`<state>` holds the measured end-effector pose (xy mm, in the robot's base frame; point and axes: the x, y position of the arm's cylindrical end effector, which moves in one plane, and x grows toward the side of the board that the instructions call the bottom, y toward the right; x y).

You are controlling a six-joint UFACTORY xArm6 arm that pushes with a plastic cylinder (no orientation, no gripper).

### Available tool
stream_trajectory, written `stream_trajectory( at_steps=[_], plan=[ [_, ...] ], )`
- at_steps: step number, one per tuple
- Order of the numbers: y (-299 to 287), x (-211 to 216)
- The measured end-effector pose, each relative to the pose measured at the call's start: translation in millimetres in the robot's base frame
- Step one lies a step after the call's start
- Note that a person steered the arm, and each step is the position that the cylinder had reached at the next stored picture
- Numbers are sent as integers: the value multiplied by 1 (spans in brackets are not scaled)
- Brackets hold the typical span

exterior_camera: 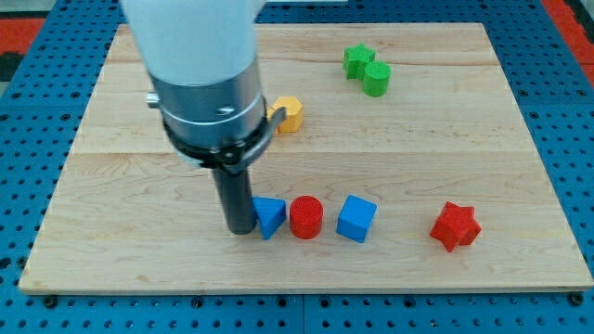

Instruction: Push the yellow heart towards the blue triangle

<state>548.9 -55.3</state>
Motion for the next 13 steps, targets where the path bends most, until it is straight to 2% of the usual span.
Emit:
stream_trajectory(
  at_steps=[2,4,5,6,9,10,11,13],
  plan=[
    [-1,-4],
    [-95,-72],
    [-130,-72],
    [-162,-104],
    [-5,-201],
    [38,-201],
    [20,-164],
    [-62,-94]
  ],
)
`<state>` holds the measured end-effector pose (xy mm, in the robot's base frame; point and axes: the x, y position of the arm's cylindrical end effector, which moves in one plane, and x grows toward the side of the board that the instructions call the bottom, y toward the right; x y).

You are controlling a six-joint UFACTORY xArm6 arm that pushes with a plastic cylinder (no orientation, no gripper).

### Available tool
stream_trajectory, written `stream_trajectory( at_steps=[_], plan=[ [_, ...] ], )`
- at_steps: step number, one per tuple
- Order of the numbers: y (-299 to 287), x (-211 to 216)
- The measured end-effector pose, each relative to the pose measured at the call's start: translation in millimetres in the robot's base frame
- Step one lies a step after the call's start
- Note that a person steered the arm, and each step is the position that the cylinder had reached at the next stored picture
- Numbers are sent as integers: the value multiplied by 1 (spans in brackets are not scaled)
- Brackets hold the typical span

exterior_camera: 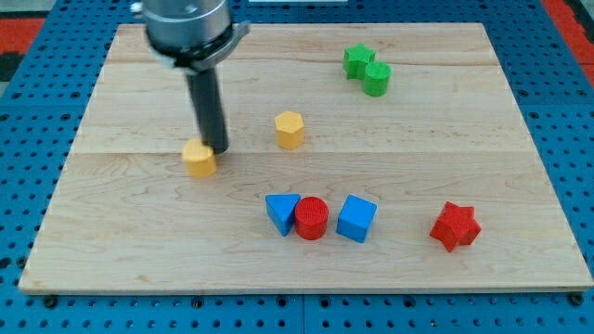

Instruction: Push the yellow heart towards the blue triangle

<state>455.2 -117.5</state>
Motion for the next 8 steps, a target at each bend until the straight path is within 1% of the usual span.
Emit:
stream_trajectory(
  at_steps=[1,2,3,4,5,6,8],
  plan=[
    [-20,-11],
    [-54,-22],
    [-82,17],
    [-30,41],
    [-5,51],
    [1,33],
    [10,79]
  ],
)
